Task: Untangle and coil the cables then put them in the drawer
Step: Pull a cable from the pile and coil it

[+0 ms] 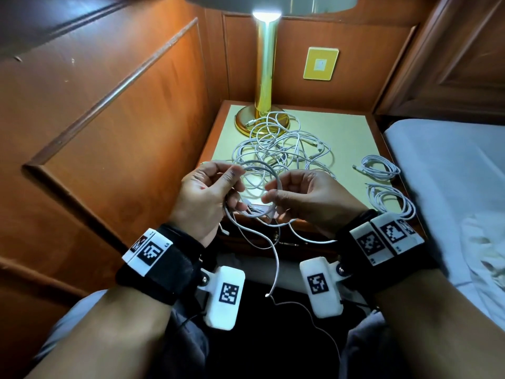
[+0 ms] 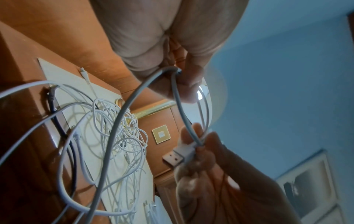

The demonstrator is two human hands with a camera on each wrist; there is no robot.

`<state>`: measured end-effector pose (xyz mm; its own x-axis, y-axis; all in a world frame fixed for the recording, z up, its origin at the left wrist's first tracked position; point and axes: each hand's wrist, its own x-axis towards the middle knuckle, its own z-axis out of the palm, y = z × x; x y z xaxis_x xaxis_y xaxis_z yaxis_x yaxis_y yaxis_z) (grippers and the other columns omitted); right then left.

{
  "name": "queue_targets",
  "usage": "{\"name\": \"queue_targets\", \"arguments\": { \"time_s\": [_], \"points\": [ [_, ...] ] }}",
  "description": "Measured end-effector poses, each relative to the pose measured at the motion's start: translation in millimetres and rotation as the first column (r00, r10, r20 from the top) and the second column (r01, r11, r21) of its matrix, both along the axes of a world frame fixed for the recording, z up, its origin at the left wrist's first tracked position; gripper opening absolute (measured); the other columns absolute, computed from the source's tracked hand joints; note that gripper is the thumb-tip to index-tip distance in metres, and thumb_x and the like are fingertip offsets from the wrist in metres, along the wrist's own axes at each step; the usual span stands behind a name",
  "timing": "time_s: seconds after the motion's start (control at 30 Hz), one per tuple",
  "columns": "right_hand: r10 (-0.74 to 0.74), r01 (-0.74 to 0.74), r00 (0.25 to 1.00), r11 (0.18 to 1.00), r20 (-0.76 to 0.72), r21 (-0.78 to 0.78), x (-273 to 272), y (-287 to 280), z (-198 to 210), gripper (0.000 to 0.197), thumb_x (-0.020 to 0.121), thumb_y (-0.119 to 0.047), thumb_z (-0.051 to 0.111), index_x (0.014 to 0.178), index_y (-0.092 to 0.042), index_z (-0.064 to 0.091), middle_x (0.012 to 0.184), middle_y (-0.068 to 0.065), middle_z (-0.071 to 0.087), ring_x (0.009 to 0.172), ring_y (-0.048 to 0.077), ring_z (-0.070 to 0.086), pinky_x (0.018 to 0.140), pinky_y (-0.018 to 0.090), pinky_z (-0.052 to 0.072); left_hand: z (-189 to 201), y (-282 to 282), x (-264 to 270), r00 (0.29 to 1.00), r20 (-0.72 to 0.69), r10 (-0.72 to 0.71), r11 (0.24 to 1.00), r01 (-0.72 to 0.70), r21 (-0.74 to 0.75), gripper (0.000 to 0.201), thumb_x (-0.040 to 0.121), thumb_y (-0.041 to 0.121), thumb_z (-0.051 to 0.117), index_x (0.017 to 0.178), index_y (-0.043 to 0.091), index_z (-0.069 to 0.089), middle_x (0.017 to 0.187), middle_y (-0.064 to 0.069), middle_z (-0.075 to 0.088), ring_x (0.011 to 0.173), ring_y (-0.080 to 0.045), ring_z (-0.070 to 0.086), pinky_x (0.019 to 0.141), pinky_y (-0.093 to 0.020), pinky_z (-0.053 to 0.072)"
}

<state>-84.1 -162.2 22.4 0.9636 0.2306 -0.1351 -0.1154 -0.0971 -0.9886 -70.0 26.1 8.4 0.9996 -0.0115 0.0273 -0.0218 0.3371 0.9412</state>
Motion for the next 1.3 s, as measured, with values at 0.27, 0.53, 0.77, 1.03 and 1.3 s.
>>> {"name": "queue_targets", "arguments": {
  "time_s": [0.27, 0.53, 0.77, 1.03, 1.3],
  "points": [
    [0.039, 0.039, 0.972, 0.945, 0.231, -0.323, -1.5, -2.2, -3.1, 0.016, 0.082, -0.03, 0.079, 0.092, -0.017, 0.074, 0.072, 0.014, 0.069, 0.065, 0.034, 0.066, 0.071, 0.052, 0.06, 0.2, 6.2, 3.4, 0.999, -0.046, -0.017, 0.998, 0.015, -0.057, 0.011, 0.094, 0.012, 0.061, 0.088, 0.002, 0.061, 0.063, -0.005, 0.053, 0.04, -0.006, 0.03, 0.038, -0.018, 0.03],
    [0.11, -0.004, 0.974, 0.884, 0.199, -0.468, -5.9, 0.8, -3.4, 0.024, 0.088, -0.039, 0.071, 0.079, -0.016, 0.072, 0.07, -0.001, 0.072, 0.06, 0.006, 0.064, 0.06, 0.022, 0.049, -6.5, 2.1, 2.1, 0.998, 0.06, -0.007, 0.995, 0.001, 0.103, 0.01, 0.094, 0.01, 0.064, 0.089, 0.002, 0.064, 0.062, -0.007, 0.054, 0.04, -0.01, 0.028, 0.04, -0.018, 0.023],
    [-0.036, 0.037, 0.999, 0.999, -0.024, 0.024, 0.4, 1.0, -0.8, 0.011, 0.093, -0.003, 0.061, 0.083, -0.006, 0.065, 0.082, 0.015, 0.07, 0.073, 0.022, 0.068, 0.081, 0.041, 0.055, -7.0, 0.8, -2.3, 0.987, 0.152, -0.06, 0.965, 0.018, 0.262, 0.01, 0.087, 0.018, 0.073, 0.085, 0.009, 0.07, 0.06, -0.004, 0.06, 0.042, -0.015, 0.037, 0.041, -0.022, 0.032],
    [0.102, -0.069, 0.974, 0.984, -0.203, 0.162, -4.4, 3.1, 0.9, 0.026, 0.091, -0.027, 0.065, 0.082, -0.004, 0.066, 0.057, 0.004, 0.049, 0.041, 0.007, 0.039, 0.065, 0.034, 0.039, -6.1, -1.6, -9.2, 0.97, 0.215, -0.116, 0.905, 0.014, 0.425, 0.01, 0.087, 0.014, 0.075, 0.089, 0.005, 0.075, 0.056, -0.003, 0.062, 0.043, -0.018, 0.055, 0.051, -0.03, 0.051],
    [0.105, 0.045, 0.958, 0.862, -0.265, 0.505, -11.8, 3.9, 12.7, 0.012, 0.083, -0.018, 0.056, 0.082, -0.007, 0.061, 0.058, -0.001, 0.042, 0.038, 0.007, 0.033, 0.047, 0.023, 0.034, 4.3, 4.6, -14.5, 0.978, 0.18, -0.107, 0.898, 0.017, 0.441, 0.003, 0.088, 0.018, 0.075, 0.09, 0.017, 0.074, 0.074, -0.004, 0.072, 0.052, -0.008, 0.058, 0.047, -0.023, 0.048]
  ]
}}
